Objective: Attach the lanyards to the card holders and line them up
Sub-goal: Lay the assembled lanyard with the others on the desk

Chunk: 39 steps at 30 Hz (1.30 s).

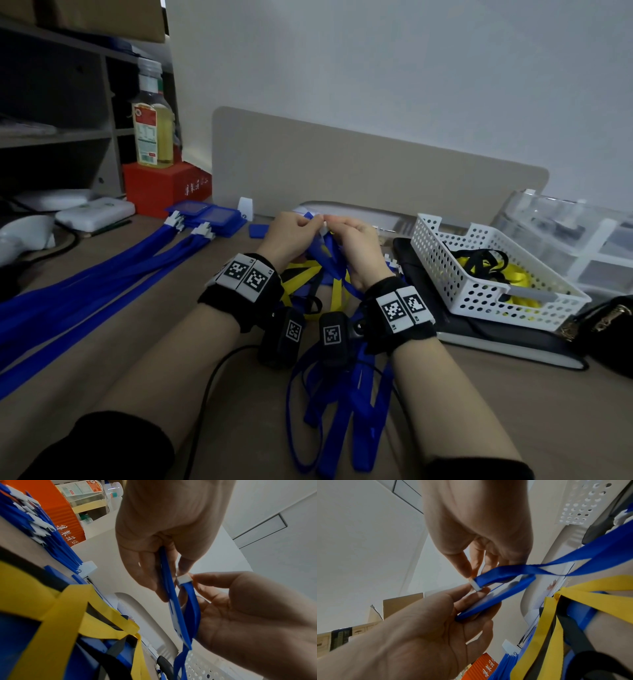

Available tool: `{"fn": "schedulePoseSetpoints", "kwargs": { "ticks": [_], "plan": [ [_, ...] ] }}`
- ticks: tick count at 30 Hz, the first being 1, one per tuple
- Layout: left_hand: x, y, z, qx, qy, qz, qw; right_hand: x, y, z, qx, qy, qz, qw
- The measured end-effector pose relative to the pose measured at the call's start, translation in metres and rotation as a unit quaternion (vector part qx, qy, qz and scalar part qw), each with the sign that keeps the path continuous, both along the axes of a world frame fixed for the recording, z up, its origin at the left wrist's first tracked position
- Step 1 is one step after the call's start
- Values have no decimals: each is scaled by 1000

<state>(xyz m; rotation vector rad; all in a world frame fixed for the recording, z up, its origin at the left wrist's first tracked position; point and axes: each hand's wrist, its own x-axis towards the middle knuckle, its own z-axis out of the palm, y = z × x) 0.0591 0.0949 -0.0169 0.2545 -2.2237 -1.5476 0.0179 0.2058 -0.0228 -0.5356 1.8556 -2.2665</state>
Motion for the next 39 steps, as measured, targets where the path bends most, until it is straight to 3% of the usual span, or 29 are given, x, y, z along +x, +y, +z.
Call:
{"fn": "schedulePoseSetpoints", "kwargs": {
  "ticks": [8, 17, 23, 31, 39],
  "plan": [
    [-1, 1, 0, -13, 10, -27, 999, -3, 3, 0, 2, -10, -9, 1000],
    [-2, -5, -1, -41, 34, -26, 998, -3, 9, -1, 91, 118, 3, 989],
    [1, -3, 3, -139, 44, -32, 989, -1, 11, 2, 95, 99, -8, 990],
    [7, -5, 8, -314, -3, -96, 944, 1, 21, 10, 95, 78, 23, 992],
    [8, -9, 8, -328, -10, -92, 940, -3, 23, 10, 125, 59, 25, 990]
  ]
}}
